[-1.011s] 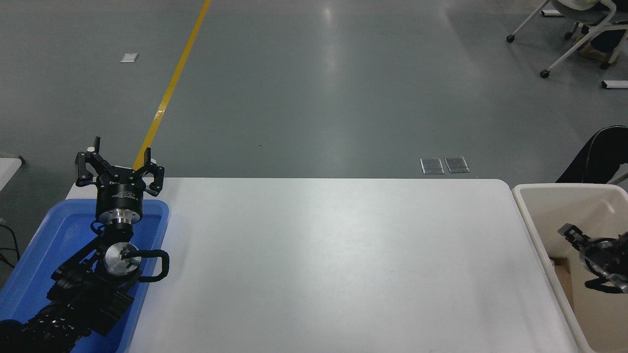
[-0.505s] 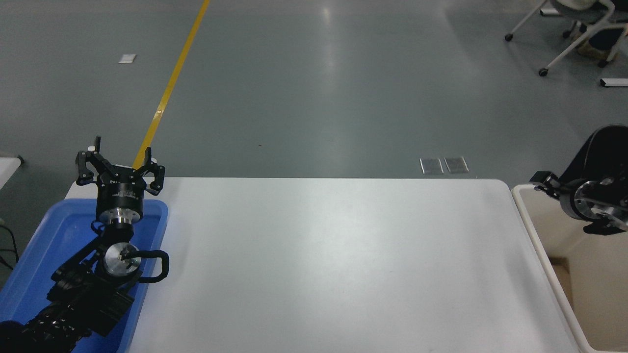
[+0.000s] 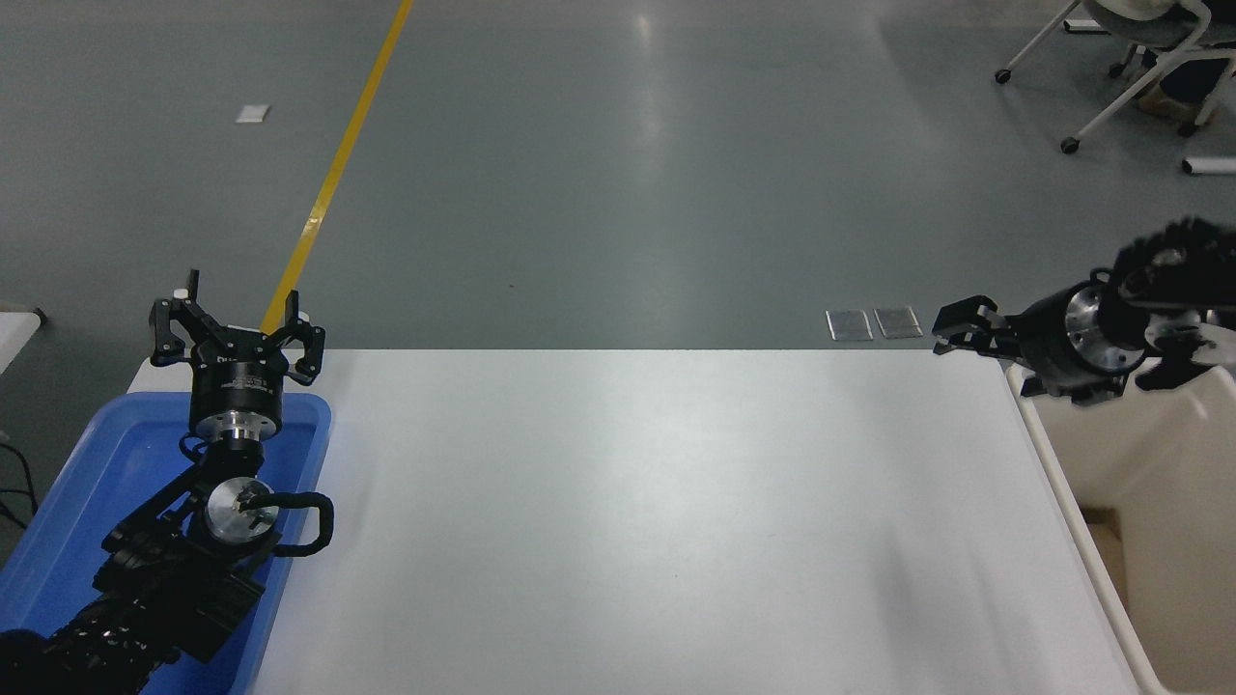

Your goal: Pick up paper ball place in dustbin

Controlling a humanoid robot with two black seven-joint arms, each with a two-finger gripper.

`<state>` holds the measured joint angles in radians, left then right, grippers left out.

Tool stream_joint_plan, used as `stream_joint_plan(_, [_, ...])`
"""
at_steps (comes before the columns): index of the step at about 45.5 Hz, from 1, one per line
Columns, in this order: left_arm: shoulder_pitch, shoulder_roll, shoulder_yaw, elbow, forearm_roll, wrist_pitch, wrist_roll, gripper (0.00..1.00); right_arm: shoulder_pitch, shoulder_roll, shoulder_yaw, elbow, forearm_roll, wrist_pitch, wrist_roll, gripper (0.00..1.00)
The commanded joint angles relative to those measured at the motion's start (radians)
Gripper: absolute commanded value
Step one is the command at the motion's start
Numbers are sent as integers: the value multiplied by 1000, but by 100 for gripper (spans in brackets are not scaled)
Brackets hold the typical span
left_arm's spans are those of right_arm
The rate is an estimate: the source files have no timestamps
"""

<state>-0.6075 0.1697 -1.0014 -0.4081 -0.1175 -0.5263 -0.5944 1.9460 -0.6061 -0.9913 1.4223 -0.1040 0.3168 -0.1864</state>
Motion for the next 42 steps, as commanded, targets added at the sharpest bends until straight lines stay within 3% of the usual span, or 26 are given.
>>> stream_joint_plan(1, [0,1,0,-1,1,0,1,99,255,2,-76,167,4,149,1,100])
stream_joint_plan(25, [0,1,1,0,-1,0,1,99,432,3,-118,176,6,407,-8,100])
stream_joint_plan(42, [0,1,0,0,-1,0,-1,99,467,2,-102,159,4,413,-13,100])
